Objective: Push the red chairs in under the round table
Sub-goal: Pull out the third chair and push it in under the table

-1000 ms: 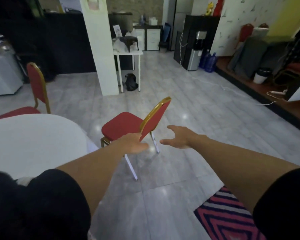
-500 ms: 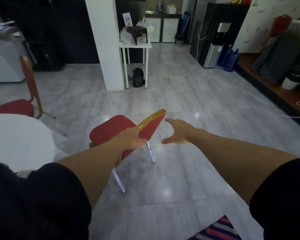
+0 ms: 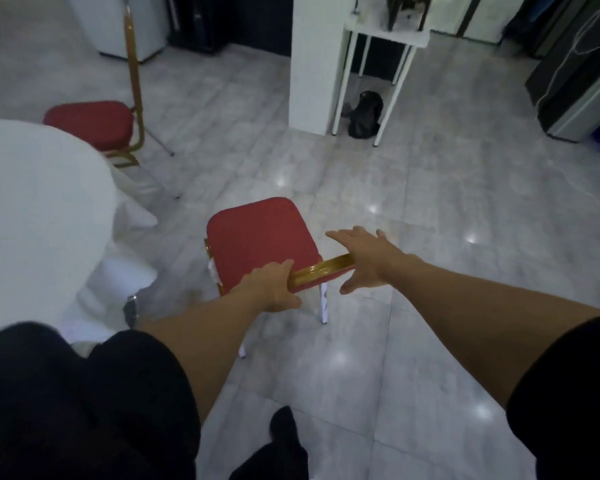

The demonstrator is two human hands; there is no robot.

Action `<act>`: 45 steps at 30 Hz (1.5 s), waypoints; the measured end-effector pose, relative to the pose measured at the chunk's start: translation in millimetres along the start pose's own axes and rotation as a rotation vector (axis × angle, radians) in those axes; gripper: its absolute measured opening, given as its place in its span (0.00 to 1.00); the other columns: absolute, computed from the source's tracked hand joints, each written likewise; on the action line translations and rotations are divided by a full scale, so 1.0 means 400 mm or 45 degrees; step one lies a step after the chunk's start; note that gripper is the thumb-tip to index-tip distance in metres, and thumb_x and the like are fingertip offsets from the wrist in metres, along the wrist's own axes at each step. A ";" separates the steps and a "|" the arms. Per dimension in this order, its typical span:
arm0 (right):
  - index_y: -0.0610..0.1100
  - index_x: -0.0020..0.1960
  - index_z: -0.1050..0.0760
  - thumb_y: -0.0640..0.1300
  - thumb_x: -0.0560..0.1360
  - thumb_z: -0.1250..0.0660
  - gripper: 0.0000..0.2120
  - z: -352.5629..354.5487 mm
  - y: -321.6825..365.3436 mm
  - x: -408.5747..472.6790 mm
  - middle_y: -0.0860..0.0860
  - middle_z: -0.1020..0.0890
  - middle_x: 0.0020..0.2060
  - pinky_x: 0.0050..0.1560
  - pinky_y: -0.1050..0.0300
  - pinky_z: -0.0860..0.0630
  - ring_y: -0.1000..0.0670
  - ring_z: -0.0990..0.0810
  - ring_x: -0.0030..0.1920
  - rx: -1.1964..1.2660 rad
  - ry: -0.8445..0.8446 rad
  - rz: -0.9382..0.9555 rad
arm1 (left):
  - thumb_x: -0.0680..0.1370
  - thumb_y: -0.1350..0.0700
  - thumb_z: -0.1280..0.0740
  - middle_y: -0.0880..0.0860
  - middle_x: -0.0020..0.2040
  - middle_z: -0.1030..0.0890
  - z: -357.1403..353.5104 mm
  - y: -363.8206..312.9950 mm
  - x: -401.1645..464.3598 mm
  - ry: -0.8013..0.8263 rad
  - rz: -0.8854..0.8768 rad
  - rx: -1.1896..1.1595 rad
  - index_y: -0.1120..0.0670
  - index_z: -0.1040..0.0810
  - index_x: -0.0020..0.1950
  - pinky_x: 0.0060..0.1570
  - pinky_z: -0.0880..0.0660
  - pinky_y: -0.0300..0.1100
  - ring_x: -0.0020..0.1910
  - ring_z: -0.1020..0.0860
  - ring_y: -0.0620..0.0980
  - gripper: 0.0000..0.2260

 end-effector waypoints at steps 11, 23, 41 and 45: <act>0.58 0.58 0.17 0.42 0.77 0.34 0.16 -0.070 0.031 0.154 0.55 0.16 0.43 0.38 0.55 0.25 0.49 0.20 0.40 -0.044 0.143 0.513 | 0.74 0.61 0.36 0.52 0.51 0.20 -0.003 0.015 0.033 0.167 0.150 -0.034 0.45 0.21 0.67 0.56 0.21 0.52 0.55 0.20 0.58 0.24; 0.60 0.65 0.19 0.42 0.78 0.36 0.21 -0.011 -0.061 0.261 0.52 0.18 0.42 0.42 0.57 0.28 0.49 0.21 0.38 -0.370 0.280 0.903 | 0.76 0.57 0.34 0.55 0.56 0.18 -0.068 -0.128 0.064 -0.004 0.534 -0.318 0.43 0.25 0.74 0.51 0.22 0.48 0.54 0.19 0.58 0.26; 0.64 0.62 0.18 0.42 0.77 0.34 0.21 0.126 0.192 0.676 0.53 0.18 0.40 0.49 0.46 0.16 0.46 0.17 0.40 -0.592 0.234 1.003 | 0.77 0.55 0.34 0.51 0.51 0.25 0.111 0.110 0.203 -0.112 0.803 -0.583 0.51 0.26 0.68 0.51 0.22 0.51 0.51 0.23 0.55 0.18; 0.65 0.63 0.19 0.39 0.77 0.36 0.25 0.170 0.308 0.800 0.55 0.21 0.38 0.45 0.50 0.17 0.47 0.19 0.40 -0.655 0.258 1.080 | 0.76 0.54 0.34 0.53 0.55 0.26 0.188 0.238 0.240 -0.094 0.860 -0.607 0.50 0.29 0.74 0.57 0.21 0.55 0.54 0.23 0.58 0.24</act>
Point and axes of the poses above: each hand's wrist, its own x-axis towards the middle knuckle, its own z-axis out of the back of the hand, y = z × x, the point moved 10 cm from there along x, towards the middle knuckle
